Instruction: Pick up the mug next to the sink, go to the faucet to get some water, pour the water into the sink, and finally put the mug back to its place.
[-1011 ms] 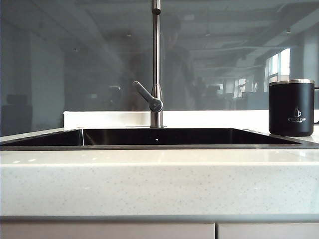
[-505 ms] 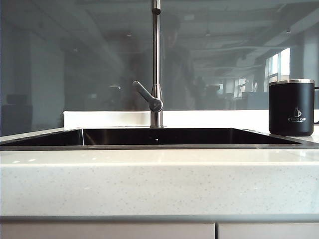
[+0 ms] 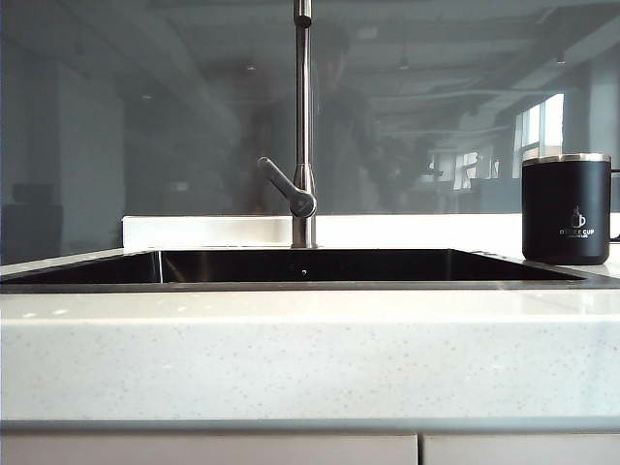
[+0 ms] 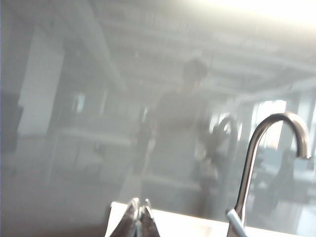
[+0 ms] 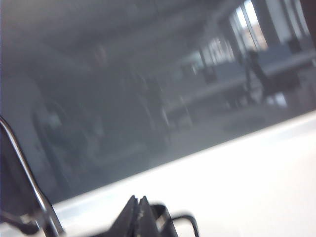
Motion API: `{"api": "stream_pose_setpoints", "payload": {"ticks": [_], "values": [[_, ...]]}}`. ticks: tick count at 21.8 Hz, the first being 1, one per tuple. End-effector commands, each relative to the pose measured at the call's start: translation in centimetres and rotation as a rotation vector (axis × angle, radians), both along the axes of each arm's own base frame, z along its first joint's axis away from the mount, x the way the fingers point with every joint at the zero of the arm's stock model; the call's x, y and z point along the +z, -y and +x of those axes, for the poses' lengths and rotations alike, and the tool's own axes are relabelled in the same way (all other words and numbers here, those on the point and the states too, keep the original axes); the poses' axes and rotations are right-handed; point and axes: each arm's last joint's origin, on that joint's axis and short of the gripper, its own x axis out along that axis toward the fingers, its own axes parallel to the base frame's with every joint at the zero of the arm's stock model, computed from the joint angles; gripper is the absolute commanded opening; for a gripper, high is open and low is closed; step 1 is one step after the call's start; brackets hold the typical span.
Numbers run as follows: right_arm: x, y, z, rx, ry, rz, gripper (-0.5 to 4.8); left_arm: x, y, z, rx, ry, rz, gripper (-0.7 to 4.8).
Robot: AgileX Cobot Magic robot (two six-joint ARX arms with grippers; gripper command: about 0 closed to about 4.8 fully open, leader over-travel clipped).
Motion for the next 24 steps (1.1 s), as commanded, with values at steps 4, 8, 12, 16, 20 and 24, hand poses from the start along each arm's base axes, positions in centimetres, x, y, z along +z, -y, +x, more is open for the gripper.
{"api": "stream_pose_setpoints", "payload": {"ticks": [4,8,12,16,20,24], "values": [[-2.3,0.8,5.6,-0.041,-0.257,-0.140,0.94,2.2,0.4,3.8,-0.098,-0.059,0.057,-0.05],[-5.0,1.2,9.5,-0.006,-0.381,-0.246,1.39,1.2,0.7,6.9,-0.194,-0.104,0.103,-0.05],[-6.8,1.6,13.0,0.020,-0.406,-0.246,1.82,-0.5,1.0,9.5,-0.269,-0.161,0.123,-0.02],[-7.7,1.9,15.3,0.026,-0.408,-0.247,1.82,-1.7,1.1,11.2,-0.302,-0.224,0.128,-0.01],[-8.0,2.4,17.2,0.020,-0.425,-0.243,1.82,-1.8,1.1,12.6,-0.305,-0.254,0.125,-0.01],[-8.3,3.2,19.0,0.002,-0.433,-0.238,1.81,-1.9,1.1,13.5,-0.307,-0.273,0.122,-0.01]]}}
